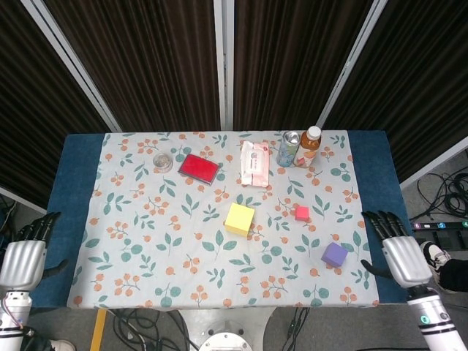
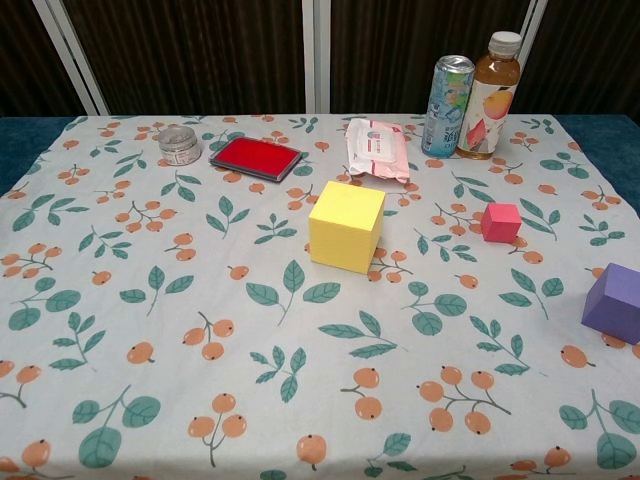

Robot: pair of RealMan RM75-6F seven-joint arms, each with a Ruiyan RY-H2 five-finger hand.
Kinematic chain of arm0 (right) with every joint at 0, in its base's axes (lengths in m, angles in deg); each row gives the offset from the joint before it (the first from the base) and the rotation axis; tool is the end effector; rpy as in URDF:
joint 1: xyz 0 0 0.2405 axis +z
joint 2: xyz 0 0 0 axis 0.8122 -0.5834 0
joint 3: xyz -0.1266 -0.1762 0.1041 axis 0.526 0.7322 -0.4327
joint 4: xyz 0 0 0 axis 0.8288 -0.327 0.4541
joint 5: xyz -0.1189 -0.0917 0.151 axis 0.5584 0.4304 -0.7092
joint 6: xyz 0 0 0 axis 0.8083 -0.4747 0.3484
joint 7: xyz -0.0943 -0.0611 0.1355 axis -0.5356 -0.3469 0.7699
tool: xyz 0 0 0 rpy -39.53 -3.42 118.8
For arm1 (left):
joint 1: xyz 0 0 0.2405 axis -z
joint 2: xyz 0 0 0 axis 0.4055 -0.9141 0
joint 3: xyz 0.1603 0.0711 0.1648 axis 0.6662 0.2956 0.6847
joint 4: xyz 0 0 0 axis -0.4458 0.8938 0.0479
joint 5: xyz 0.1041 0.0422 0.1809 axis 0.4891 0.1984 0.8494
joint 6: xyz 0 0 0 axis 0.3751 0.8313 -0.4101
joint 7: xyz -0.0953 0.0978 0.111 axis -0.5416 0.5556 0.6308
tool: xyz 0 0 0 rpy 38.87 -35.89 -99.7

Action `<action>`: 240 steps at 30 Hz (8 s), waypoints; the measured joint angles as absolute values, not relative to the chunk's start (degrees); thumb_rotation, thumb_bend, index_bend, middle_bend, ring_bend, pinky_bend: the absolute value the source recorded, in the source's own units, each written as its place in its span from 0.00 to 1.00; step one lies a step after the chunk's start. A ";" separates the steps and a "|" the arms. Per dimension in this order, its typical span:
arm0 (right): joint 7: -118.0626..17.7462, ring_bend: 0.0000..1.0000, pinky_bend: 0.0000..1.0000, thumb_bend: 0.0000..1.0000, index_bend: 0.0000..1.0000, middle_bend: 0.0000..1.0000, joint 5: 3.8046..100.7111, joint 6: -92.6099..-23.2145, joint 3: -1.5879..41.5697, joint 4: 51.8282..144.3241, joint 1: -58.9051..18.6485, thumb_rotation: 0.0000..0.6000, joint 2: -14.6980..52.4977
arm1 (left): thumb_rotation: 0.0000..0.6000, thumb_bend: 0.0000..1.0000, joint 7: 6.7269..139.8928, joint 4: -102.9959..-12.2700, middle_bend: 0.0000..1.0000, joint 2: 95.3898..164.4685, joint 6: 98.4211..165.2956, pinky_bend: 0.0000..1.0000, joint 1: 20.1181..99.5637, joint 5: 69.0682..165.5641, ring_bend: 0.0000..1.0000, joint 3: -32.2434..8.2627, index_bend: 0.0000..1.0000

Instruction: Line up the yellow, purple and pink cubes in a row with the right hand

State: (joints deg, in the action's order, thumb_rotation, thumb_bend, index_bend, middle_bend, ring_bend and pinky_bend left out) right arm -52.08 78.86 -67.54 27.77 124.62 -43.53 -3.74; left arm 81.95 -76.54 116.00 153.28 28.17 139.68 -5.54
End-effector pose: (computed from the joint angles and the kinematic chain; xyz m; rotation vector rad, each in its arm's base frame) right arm -0.2522 -0.2311 0.1165 1.6123 -1.0155 0.9365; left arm -0.3021 0.2042 0.1240 -1.3813 -0.8740 -0.8038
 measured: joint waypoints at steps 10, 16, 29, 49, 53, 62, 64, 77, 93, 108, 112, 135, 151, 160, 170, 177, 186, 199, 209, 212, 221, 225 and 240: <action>-65.40 0.00 0.00 0.04 0.02 0.10 67.87 -53.99 22.54 129.24 -31.68 1.00 4.37 | 1.00 0.18 81.25 -76.31 0.22 115.82 153.15 0.23 27.86 139.59 0.17 -5.47 0.14; -71.31 0.00 0.00 0.04 0.02 0.10 58.63 -49.23 19.94 128.10 -25.51 1.00 11.89 | 1.00 0.19 80.98 -75.99 0.22 115.76 152.69 0.23 27.74 139.09 0.17 -5.46 0.14; -79.07 0.00 0.00 0.07 0.03 0.13 41.28 -46.59 16.12 119.82 -14.40 1.00 26.73 | 1.00 0.19 79.80 -74.38 0.22 116.15 151.52 0.23 28.12 139.11 0.17 -5.43 0.14; -82.56 0.02 0.01 0.24 0.11 0.23 30.45 -45.66 14.57 108.15 -4.40 1.00 36.54 | 1.00 0.19 78.13 -72.92 0.22 116.18 150.09 0.23 28.63 138.73 0.17 -5.52 0.14; -81.63 0.04 0.02 0.30 0.13 0.26 30.32 -44.38 14.58 107.00 -3.50 1.00 36.51 | 1.00 0.19 77.93 -72.73 0.22 116.31 150.07 0.23 28.50 138.72 0.17 -5.37 0.14; -77.63 0.04 0.02 0.29 0.13 0.26 35.58 -41.80 14.43 107.10 -2.17 1.00 34.98 | 1.00 0.19 78.16 -73.01 0.22 116.13 150.10 0.23 28.52 138.60 0.17 -5.51 0.14; -76.67 0.04 0.02 0.29 0.13 0.26 36.82 -40.88 14.48 106.78 -1.67 1.00 35.02 | 1.00 0.18 78.21 -73.13 0.22 116.08 150.13 0.23 28.43 138.54 0.17 -5.45 0.14; -72.63 0.01 0.00 0.22 0.13 0.22 42.58 -37.71 16.14 98.07 1.68 1.00 39.45 | 1.00 0.19 77.79 -73.66 0.22 115.51 149.82 0.23 28.23 138.41 0.17 -5.20 0.14; -74.90 0.00 0.00 0.08 0.00 0.02 44.04 -43.89 19.70 109.53 -2.80 1.00 29.24 | 1.00 0.19 77.50 -74.00 0.22 115.31 150.80 0.23 27.90 139.29 0.17 -5.07 0.14; -60.19 0.00 0.00 0.10 0.10 0.18 66.24 -53.67 33.14 121.52 -20.02 1.00 1.04 | 1.00 0.19 78.60 -75.74 0.22 114.80 149.76 0.23 29.33 140.39 0.17 -5.37 0.14; -58.08 0.00 0.00 0.12 0.13 0.18 71.25 -55.78 36.50 120.00 -23.34 1.00 -0.63 | 1.00 0.19 78.52 -75.99 0.22 114.65 149.28 0.23 29.74 140.45 0.17 -5.43 0.14; -60.83 0.00 0.00 0.17 0.21 0.17 80.05 -54.02 39.06 104.26 -27.34 1.00 5.86 | 1.00 0.19 76.37 -76.39 0.22 114.12 148.44 0.23 29.97 140.27 0.17 -4.88 0.14; -55.09 0.00 0.00 0.23 0.50 0.17 81.37 -53.88 37.03 103.91 -26.97 1.00 7.60 | 1.00 0.19 76.13 -76.47 0.22 113.98 148.53 0.23 29.99 140.25 0.17 -4.81 0.14; -59.27 0.00 0.00 0.23 0.52 0.17 71.55 -51.72 29.34 108.91 -24.37 1.00 9.81 | 1.00 0.19 75.92 -76.15 0.22 114.33 148.44 0.23 29.98 140.32 0.17 -4.63 0.14; -72.50 0.00 0.00 0.23 0.53 0.17 55.41 -47.06 21.69 110.17 -18.34 1.00 21.02 | 1.00 0.18 75.30 -75.57 0.22 114.38 148.56 0.23 29.78 140.39 0.17 -4.42 0.14; -78.38 0.00 0.00 0.21 0.51 0.16 47.88 -46.23 18.90 108.94 -14.30 1.00 26.92 | 1.00 0.19 75.23 -75.53 0.22 114.36 148.44 0.23 29.95 140.44 0.17 -4.52 0.14; -83.57 0.00 0.00 0.21 0.44 0.14 41.60 -46.95 18.16 105.12 -10.96 1.00 32.21 | 1.00 0.19 74.77 -74.94 0.22 114.60 148.33 0.23 29.88 140.29 0.17 -4.44 0.14; -83.23 0.00 0.00 0.19 0.21 0.14 37.31 -44.75 18.92 106.86 -9.84 1.00 30.70 | 1.00 0.19 74.58 -74.71 0.22 114.81 148.16 0.23 30.10 140.42 0.17 -4.51 0.14; -81.05 0.00 0.00 0.19 0.18 0.20 35.80 -42.73 19.90 109.32 -9.10 1.00 28.07 | 1.00 0.18 74.78 -74.97 0.22 114.65 148.33 0.23 29.97 140.31 0.17 -4.49 0.14; -79.81 0.00 0.00 0.19 0.18 0.24 35.84 -42.32 20.36 110.01 -9.29 1.00 27.39 | 1.00 0.19 74.85 -74.97 0.22 114.66 148.25 0.23 30.01 140.32 0.17 -4.47 0.14; -76.45 0.00 0.00 0.19 0.18 0.26 37.81 -42.69 22.39 112.93 -10.85 1.00 24.66 | 1.00 0.19 74.75 -74.80 0.22 114.77 148.20 0.23 30.02 140.26 0.17 -4.49 0.14; -75.00 0.00 0.00 0.19 0.18 0.26 38.24 -43.48 22.29 113.04 -11.21 1.00 24.56 | 1.00 0.19 74.74 -74.88 0.22 114.80 148.23 0.23 30.11 140.43 0.17 -4.49 0.14; -80.45 0.00 0.00 0.19 0.33 0.21 36.80 -45.79 21.64 106.82 -7.94 1.00 29.19 | 1.00 0.19 74.68 -75.06 0.22 114.41 148.56 0.23 29.62 140.10 0.17 -4.34 0.14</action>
